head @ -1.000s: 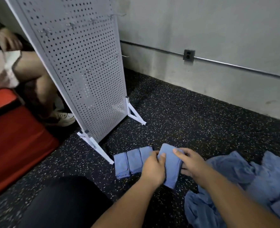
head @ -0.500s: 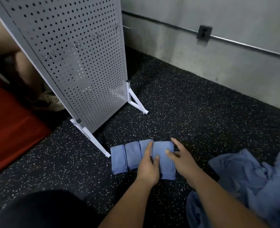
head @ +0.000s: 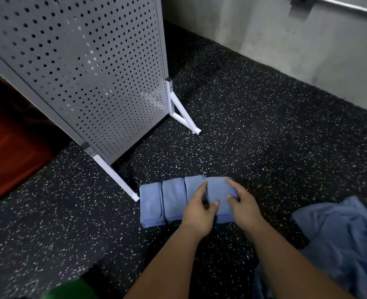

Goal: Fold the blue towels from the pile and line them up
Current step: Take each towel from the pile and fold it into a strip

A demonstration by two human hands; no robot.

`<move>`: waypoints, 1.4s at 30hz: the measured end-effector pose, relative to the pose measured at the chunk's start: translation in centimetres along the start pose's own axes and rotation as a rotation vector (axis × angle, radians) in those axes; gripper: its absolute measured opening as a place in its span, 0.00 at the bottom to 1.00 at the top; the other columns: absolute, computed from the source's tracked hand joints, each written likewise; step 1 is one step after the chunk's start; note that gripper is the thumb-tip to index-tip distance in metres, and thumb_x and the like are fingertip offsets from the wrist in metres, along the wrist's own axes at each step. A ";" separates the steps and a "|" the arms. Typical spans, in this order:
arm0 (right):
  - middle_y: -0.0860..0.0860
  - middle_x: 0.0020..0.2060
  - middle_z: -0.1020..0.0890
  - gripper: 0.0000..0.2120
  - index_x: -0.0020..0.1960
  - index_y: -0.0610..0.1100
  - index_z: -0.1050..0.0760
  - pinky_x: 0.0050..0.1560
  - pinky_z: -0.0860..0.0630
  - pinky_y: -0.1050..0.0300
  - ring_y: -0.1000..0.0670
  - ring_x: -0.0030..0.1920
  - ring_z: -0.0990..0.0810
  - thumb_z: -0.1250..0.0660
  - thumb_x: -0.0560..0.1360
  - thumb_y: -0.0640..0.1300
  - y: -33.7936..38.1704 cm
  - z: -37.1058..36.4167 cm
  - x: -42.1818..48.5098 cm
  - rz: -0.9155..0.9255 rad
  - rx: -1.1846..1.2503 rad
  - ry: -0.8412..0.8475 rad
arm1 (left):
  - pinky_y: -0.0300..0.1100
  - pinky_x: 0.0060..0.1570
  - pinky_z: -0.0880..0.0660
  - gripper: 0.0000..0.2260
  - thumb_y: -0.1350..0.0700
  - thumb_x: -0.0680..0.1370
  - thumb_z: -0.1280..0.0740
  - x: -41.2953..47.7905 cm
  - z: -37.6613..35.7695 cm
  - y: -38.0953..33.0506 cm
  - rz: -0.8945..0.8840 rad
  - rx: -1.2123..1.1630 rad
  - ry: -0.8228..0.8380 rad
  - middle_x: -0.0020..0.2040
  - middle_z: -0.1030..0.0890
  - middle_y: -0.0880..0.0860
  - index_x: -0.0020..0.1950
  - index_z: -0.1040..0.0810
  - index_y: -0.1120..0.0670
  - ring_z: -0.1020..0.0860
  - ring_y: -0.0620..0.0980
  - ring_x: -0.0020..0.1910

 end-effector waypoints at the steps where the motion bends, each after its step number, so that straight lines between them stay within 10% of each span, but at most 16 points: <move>1: 0.56 0.69 0.24 0.22 0.74 0.57 0.25 0.71 0.25 0.49 0.51 0.66 0.23 0.38 0.85 0.38 -0.3 0.1 0.7 -0.008 0.000 -0.004 | 0.49 0.70 0.25 0.32 0.46 0.82 0.30 0.3 0.0 0.2 -0.004 0.037 -0.002 0.71 0.21 0.50 0.83 0.40 0.38 0.21 0.49 0.66; 12: 0.54 0.73 0.28 0.23 0.78 0.59 0.29 0.71 0.31 0.56 0.52 0.68 0.28 0.43 0.87 0.40 -4.5 0.2 6.3 0.004 -0.163 0.070 | 0.51 0.80 0.38 0.32 0.47 0.84 0.36 2.0 0.1 2.2 -0.225 0.714 0.042 0.85 0.48 0.48 0.86 0.47 0.44 0.49 0.51 0.83; 23: 0.50 0.76 0.35 0.33 0.82 0.69 0.47 0.68 0.28 0.45 0.44 0.68 0.35 0.35 0.83 0.58 -6.5 -2.7 6.9 0.059 -0.681 0.046 | 0.56 0.82 0.48 0.32 0.40 0.84 0.39 2.8 -1.4 3.6 -0.250 0.992 0.138 0.86 0.55 0.53 0.85 0.52 0.35 0.55 0.59 0.84; 42: 0.45 0.81 0.39 0.34 0.81 0.67 0.41 0.74 0.29 0.43 0.40 0.77 0.33 0.31 0.80 0.63 -7.7 9.4 -2.6 -0.018 -0.628 0.092 | 0.57 0.80 0.42 0.30 0.39 0.84 0.38 -2.5 -6.8 -1.9 -0.352 0.966 0.184 0.84 0.49 0.54 0.84 0.44 0.39 0.50 0.59 0.83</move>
Point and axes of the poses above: each hand's wrist, its own x-axis towards the middle knuckle, its own z-axis out of the back of the hand, y = z × x, the point moved 6 cm from there along x, towards the middle knuckle
